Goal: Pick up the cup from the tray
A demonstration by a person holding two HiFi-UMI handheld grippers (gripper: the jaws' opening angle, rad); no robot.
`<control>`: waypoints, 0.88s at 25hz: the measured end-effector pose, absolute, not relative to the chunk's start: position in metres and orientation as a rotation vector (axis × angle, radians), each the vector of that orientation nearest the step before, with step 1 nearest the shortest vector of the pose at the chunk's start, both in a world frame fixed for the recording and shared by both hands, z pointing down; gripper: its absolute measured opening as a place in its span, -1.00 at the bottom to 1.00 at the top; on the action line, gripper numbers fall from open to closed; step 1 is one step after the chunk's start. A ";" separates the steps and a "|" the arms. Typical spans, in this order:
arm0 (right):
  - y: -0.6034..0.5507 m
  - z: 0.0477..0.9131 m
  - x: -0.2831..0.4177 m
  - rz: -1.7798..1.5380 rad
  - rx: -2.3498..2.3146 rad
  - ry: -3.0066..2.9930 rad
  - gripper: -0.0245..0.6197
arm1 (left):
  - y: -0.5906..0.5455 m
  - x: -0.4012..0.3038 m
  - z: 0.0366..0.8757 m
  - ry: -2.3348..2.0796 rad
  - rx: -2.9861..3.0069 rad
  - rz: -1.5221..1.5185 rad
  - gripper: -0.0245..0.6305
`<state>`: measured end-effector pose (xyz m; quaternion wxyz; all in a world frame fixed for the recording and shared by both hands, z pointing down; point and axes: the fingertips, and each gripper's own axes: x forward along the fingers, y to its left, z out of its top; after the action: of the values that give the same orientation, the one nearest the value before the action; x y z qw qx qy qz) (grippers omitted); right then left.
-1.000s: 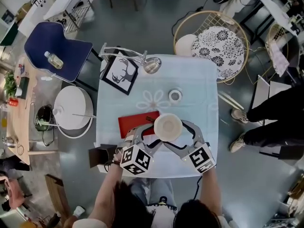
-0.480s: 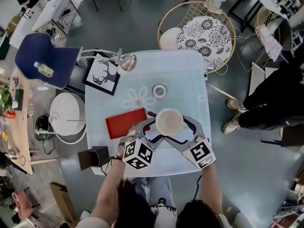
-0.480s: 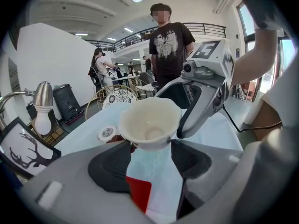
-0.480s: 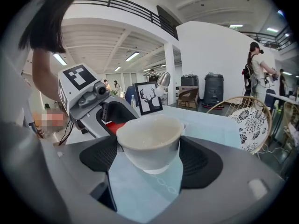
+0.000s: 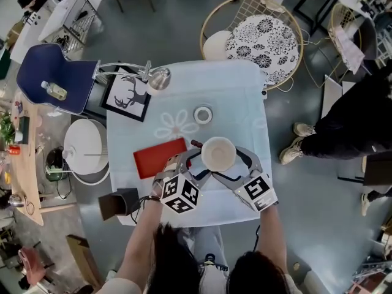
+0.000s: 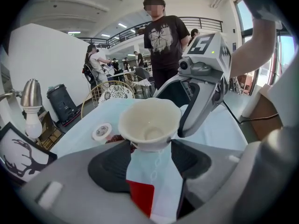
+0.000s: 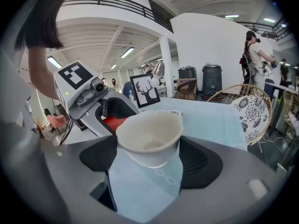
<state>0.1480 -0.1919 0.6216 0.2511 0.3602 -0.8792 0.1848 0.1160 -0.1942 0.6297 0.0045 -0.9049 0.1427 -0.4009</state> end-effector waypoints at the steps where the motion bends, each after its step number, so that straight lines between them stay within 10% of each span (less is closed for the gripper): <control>1: -0.190 0.624 0.148 0.510 0.981 -2.386 0.43 | -0.192 0.116 0.630 0.452 -2.825 -1.260 -0.10; 17: -0.166 0.606 0.170 0.550 1.139 -2.216 0.30 | -0.201 0.065 0.622 0.894 -2.740 -1.354 -0.11; 22: -0.151 0.573 0.170 0.525 1.307 -2.222 0.23 | -0.194 0.059 0.582 1.145 -2.879 -1.140 -0.38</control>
<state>0.1700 -0.1506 0.5734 0.2525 0.4807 -0.8173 0.1930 0.0586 -0.1941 0.5824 -0.0797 -0.8693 0.3456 -0.3441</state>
